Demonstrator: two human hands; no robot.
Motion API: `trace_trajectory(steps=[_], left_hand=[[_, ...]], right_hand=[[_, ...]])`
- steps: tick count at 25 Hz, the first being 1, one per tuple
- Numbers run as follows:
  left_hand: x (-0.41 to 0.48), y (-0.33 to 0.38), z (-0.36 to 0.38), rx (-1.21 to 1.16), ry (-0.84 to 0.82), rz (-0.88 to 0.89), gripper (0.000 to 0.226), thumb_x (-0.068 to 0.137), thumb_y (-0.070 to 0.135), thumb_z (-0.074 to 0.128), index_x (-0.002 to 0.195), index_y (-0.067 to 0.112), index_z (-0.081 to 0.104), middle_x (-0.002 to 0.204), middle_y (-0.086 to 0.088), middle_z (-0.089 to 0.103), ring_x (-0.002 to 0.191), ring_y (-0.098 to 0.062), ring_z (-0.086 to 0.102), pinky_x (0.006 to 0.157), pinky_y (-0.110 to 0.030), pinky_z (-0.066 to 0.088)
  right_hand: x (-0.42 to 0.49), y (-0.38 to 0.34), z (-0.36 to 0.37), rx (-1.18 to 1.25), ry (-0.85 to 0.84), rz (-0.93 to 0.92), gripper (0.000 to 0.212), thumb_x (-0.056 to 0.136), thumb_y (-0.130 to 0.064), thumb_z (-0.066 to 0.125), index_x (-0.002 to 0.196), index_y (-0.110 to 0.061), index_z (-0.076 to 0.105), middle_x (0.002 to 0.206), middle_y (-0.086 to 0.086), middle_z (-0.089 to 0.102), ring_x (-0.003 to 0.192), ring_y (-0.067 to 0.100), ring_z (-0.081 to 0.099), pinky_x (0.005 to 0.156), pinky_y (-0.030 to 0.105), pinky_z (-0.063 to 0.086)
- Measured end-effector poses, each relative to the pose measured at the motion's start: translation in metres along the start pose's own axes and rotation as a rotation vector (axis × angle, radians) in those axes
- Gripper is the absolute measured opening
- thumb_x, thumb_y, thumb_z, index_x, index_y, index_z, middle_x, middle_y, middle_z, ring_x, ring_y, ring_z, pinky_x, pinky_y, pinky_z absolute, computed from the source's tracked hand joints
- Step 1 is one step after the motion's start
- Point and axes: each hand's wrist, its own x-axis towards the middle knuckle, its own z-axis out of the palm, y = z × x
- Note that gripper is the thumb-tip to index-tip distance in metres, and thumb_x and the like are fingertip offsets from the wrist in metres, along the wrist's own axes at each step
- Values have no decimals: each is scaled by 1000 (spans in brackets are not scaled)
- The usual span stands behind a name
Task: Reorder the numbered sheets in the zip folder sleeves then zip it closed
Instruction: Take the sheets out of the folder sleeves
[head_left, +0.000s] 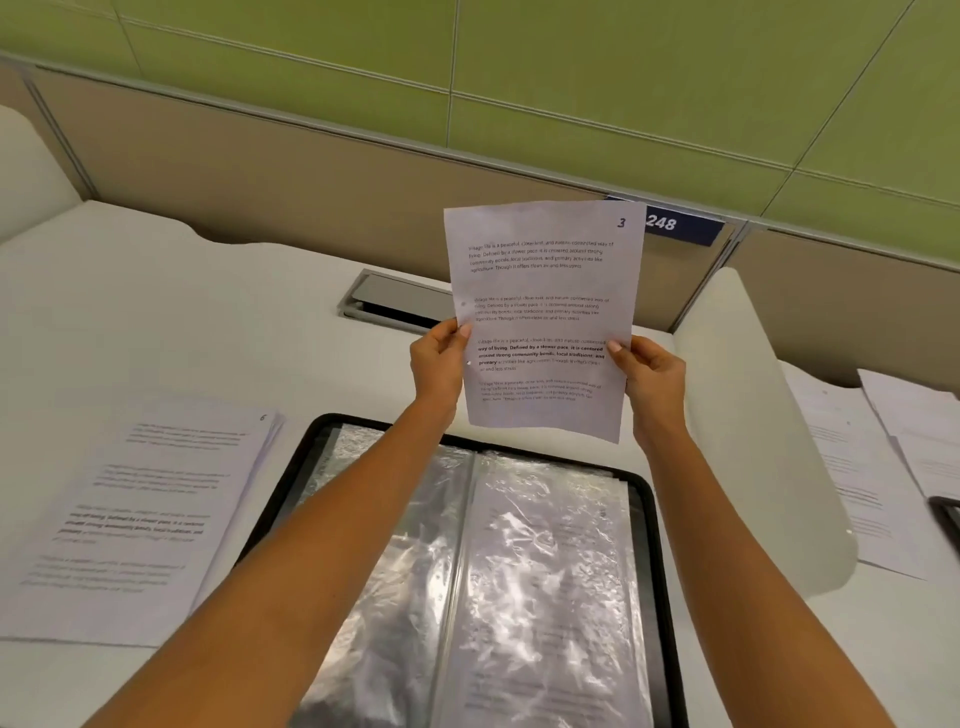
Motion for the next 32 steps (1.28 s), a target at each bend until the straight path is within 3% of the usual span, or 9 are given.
trace_trajectory(steps=[4,7,11,16,19,22,25,32], left_hand=[[-2,11,-36,63,109,-15,18,95,15,60,111,12,68,103,-7,72,90,-19,68,76,-28,57],[-4,23,-81,156,192,-43,18,91,20,65,106,11,69,100,-5,72,90,-23,69,80,-36,58],[-10,35,-155,316,278,-34,21,89,23,67,106,9,71,99,-3,71,89,-21,66,86,-35,55],[-14,42,-255,399,406,-100,22,87,22,70,104,9,73,101,-4,72,94,-20,64,92,-33,51],[-19,42,-308,445,479,-154,21,87,23,70,103,10,73,103,-7,71,99,-25,64,96,-39,50],[-28,41,-354,502,525,-196,22,89,22,68,105,8,72,105,-9,71,99,-28,64,94,-42,51],[-33,43,-394,570,548,-221,24,89,22,68,108,7,71,107,-12,71,99,-30,64,90,-40,52],[-34,42,-449,737,533,-277,22,90,23,67,106,9,73,105,-12,71,94,-30,64,84,-39,51]], right_hand=[[-21,-3,32,-5,-16,6,13,89,-13,68,101,-8,72,97,9,74,85,21,71,74,29,58],[-40,6,64,-30,-11,111,10,87,-15,70,95,-8,73,93,7,74,84,24,71,78,37,58],[-76,31,119,-66,-28,291,16,88,-13,69,101,-5,71,97,7,74,89,28,71,79,42,59],[-130,55,195,-46,-101,423,14,88,-4,66,101,2,70,94,13,72,83,28,70,59,28,57],[-155,74,238,-75,-140,490,12,86,-2,68,97,2,70,94,15,72,83,28,71,63,31,59],[-177,93,274,-147,-181,545,5,84,-4,71,89,-3,71,89,14,74,77,28,73,73,42,61],[-197,105,305,-178,-223,580,4,83,-2,71,85,-4,69,88,17,73,74,31,73,73,48,60],[-227,113,345,-271,-282,607,15,83,3,71,75,-7,63,92,16,68,76,28,70,61,36,60]])
